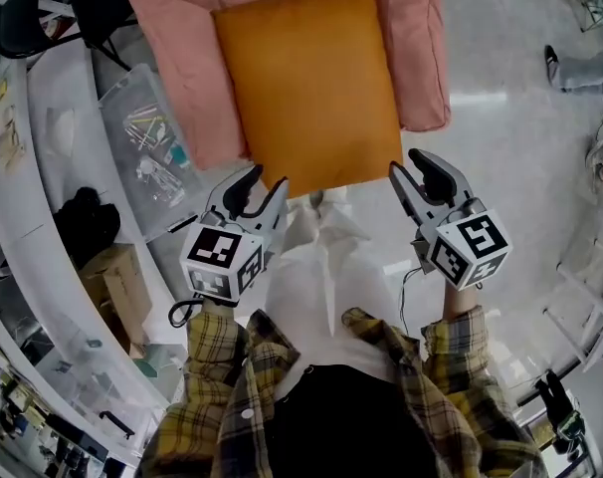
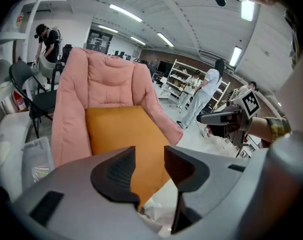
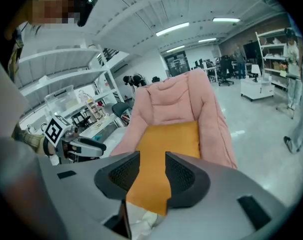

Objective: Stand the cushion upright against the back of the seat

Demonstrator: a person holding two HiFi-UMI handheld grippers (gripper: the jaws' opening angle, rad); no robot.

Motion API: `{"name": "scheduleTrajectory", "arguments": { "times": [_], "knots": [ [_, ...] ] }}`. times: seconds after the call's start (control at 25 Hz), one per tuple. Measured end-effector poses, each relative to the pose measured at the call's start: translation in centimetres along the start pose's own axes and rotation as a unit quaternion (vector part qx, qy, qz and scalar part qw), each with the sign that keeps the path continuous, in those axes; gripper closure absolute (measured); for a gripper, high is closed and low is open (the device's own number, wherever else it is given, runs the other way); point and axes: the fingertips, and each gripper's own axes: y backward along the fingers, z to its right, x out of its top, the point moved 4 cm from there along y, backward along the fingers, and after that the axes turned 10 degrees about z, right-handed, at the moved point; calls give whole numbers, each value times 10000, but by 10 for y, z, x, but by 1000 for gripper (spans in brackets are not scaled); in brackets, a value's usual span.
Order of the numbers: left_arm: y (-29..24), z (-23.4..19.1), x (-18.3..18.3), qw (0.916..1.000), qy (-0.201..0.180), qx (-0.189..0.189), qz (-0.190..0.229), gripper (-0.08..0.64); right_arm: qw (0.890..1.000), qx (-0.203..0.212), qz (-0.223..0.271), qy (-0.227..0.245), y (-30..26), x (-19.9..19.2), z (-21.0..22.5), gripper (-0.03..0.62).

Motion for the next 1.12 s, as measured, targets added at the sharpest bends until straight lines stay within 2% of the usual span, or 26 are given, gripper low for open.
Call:
{"name": "scheduleTrajectory", "arguments": {
  "times": [0.24, 0.48, 0.64, 0.88, 1.12],
  "knots": [
    [-17, -25, -58, 9980, 345, 162, -504, 348, 9987, -135, -390, -308, -15, -53, 33, 398],
    [-25, -44, -98, 9949, 638, 199, -757, 279, 9958, -281, -822, -301, -28, -101, 60, 364],
    [-35, -51, -122, 9924, 788, 190, -930, 261, 9923, -334, -1159, -291, -32, -132, 77, 348],
    [-44, -50, -163, 9864, 1029, 150, -1274, 249, 9828, -423, -1766, -340, -28, -183, 98, 337],
    [-50, -53, -195, 9790, 1105, 242, -1694, 239, 9679, -265, -2484, -259, -30, -225, 109, 336]
  ]
}}
